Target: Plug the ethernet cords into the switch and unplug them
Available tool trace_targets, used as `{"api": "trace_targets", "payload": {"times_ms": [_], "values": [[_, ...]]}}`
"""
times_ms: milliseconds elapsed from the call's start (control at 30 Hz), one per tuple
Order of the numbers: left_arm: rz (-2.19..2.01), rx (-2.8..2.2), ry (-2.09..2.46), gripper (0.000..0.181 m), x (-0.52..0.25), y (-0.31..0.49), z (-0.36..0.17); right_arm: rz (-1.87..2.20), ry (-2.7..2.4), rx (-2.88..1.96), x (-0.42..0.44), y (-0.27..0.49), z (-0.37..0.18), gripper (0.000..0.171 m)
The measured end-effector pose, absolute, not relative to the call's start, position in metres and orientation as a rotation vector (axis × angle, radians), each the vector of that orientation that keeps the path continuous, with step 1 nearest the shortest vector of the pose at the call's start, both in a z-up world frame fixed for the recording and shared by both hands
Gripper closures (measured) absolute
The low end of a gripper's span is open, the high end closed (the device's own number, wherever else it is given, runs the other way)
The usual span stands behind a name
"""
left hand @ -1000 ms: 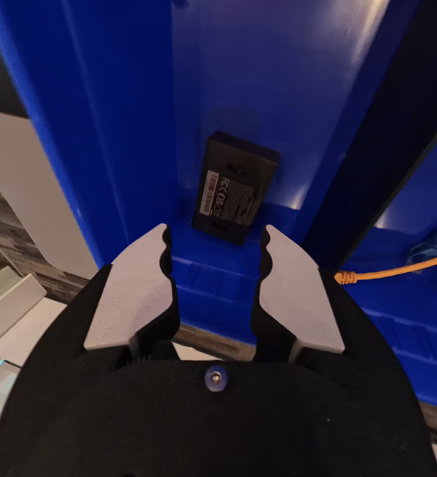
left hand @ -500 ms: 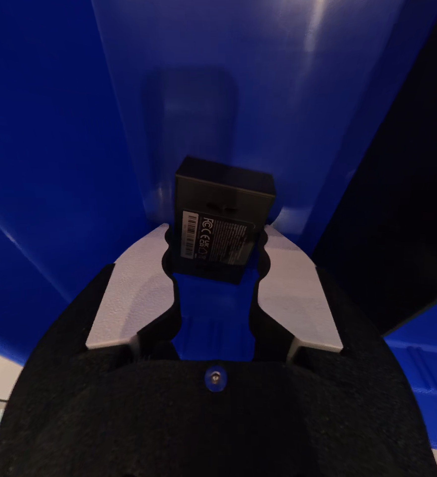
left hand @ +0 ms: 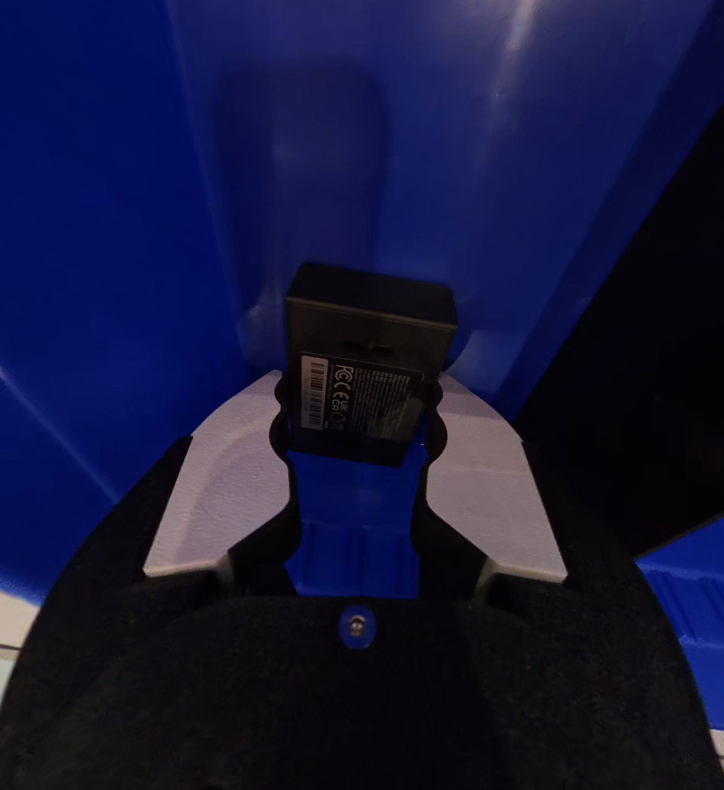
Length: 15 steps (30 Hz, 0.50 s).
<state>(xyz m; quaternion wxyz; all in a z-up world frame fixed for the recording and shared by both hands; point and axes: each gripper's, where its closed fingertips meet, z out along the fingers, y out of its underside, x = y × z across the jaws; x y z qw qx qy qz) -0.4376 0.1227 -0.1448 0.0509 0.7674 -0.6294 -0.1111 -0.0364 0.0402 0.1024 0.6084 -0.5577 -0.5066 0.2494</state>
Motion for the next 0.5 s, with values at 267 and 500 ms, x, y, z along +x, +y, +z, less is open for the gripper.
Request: {"api": "trace_targets", "payload": {"times_ms": [267, 500], "values": [[-0.383, 2.493, -1.905, 0.119, -0.43, 0.127, -0.09, 0.596, -1.182, -1.284, -0.037, 0.039, 0.102, 0.165], [-0.213, 2.589, -1.922, 0.12, -0.381, 0.105, -0.001, 0.667, -1.227, -1.315, -0.051, 0.037, 0.087, 0.165]]}}
